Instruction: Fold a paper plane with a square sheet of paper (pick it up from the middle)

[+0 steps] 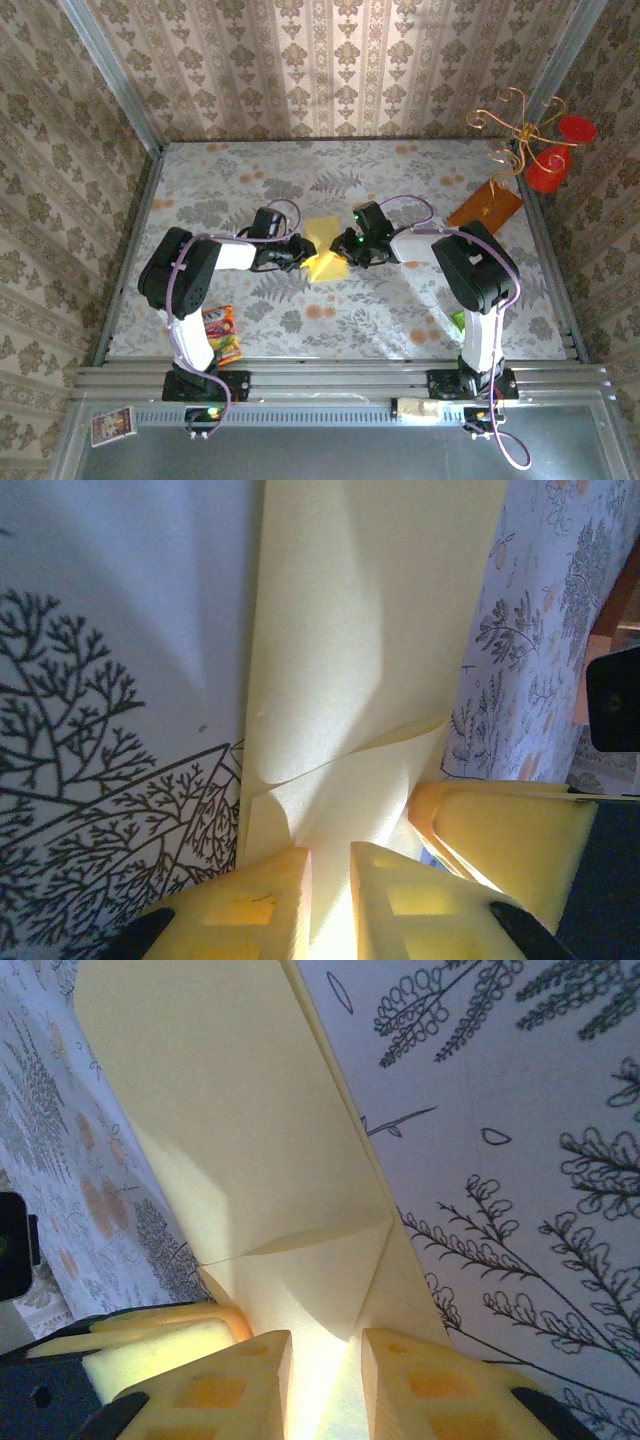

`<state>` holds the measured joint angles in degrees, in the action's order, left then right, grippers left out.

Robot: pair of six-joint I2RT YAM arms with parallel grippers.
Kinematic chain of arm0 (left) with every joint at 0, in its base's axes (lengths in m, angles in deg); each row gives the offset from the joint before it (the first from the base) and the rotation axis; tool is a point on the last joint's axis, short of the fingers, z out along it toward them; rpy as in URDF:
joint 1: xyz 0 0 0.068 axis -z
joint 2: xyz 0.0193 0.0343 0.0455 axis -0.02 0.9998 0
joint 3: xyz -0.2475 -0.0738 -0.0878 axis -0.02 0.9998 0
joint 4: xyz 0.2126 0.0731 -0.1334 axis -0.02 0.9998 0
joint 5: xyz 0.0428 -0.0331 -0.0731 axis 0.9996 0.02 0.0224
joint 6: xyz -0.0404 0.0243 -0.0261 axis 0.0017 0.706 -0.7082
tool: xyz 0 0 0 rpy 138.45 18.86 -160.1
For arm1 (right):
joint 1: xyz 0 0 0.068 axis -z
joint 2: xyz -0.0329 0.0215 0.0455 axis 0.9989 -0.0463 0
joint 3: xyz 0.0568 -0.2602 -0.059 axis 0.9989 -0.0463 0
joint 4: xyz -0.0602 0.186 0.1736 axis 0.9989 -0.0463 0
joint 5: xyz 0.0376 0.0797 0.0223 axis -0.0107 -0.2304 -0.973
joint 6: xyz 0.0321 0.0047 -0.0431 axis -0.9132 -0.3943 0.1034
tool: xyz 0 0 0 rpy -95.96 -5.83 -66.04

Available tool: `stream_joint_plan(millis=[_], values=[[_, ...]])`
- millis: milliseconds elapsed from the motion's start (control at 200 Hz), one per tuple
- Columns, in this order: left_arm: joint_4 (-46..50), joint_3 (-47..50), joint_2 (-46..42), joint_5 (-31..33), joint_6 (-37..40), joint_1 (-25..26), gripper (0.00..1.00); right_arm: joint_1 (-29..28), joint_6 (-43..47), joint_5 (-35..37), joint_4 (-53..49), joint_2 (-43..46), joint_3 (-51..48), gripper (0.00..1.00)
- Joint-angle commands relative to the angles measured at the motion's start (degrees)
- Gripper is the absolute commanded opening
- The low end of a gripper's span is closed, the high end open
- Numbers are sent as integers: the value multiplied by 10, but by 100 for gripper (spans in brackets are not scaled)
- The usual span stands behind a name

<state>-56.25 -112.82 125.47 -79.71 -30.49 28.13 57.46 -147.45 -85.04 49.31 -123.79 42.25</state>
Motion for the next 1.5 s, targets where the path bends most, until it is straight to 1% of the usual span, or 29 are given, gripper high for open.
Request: stream_joint_plan(millis=[0, 160, 315, 435, 550, 710, 860, 1055, 1120, 1130, 1150, 1190, 1255, 1495], values=[[39, 20, 20, 19, -12, -3, 19, 0, 8, -6, -9, -11, 6, 27], [29, 18, 10, 10, -14, -3, 19, 3, 22, 31, -52, -1, 7, 27], [20, -3, -29, -5, 4, 2, 19, 7, 31, 8, -39, 1, 8, 27], [74, -32, -50, 19, 46, 7, 20, 8, 36, 2, -23, 12, 7, 27], [113, -49, -35, 40, 81, 5, 20, 8, 40, 3, -23, 17, 6, 27], [112, -68, -3, 29, 91, 4, 19, 9, 43, 1, -24, 17, 5, 27], [132, -83, 15, 42, 101, 1, 19, 10, 44, 5, -25, 21, 4, 27], [132, -69, 28, 49, 91, -5, 18, 12, 54, 14, -37, 19, 10, 29], [94, -45, 29, 33, 64, -5, 18, 12, 55, 13, -39, 16, 14, 30], [86, -41, 29, 30, 62, -18, 18, 12, 55, 13, -39, 15, 15, 30], [71, -33, 29, 25, 49, -25, 18, 12, 56, 13, -39, 14, 16, 30], [42, -17, 29, 15, 31, -30, 18, 13, 58, 11, -38, 12, 18, 30], [21, -5, 30, 5, 15, -35, 18, 13, 60, 4, -32, 8, 21, 30], [18, 3, 29, -2, 2, -37, 17, 13, 69, 3, -34, 2, 34, 28]])
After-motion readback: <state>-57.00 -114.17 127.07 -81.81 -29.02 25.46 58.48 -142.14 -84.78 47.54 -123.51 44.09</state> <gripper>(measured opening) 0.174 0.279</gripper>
